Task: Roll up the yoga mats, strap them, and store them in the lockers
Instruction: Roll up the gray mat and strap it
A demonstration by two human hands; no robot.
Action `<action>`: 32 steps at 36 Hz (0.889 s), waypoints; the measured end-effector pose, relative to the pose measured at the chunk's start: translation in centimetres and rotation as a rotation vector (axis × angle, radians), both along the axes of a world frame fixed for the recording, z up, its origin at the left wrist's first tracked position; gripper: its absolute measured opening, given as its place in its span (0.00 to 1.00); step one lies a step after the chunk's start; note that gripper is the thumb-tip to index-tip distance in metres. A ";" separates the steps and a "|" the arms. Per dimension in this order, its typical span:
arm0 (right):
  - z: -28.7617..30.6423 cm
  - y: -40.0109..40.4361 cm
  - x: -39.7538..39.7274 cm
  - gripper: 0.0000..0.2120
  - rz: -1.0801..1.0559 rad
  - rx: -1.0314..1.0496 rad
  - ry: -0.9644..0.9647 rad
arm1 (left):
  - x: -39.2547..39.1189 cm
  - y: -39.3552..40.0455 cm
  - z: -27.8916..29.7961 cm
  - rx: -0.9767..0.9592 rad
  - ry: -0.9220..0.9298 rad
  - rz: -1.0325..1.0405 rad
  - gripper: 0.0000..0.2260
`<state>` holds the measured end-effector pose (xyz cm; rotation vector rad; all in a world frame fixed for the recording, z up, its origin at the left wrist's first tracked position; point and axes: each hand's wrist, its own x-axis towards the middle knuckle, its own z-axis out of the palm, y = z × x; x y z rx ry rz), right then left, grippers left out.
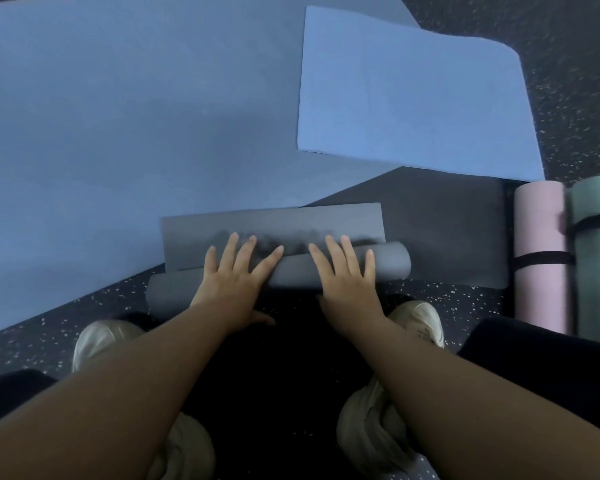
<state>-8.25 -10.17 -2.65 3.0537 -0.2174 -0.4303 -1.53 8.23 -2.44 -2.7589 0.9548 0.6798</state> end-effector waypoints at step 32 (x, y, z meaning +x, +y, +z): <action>-0.2 -0.8 7.5 0.53 -0.111 0.229 0.283 | 9.4 -1.2 0.6 -0.128 0.227 0.191 0.45</action>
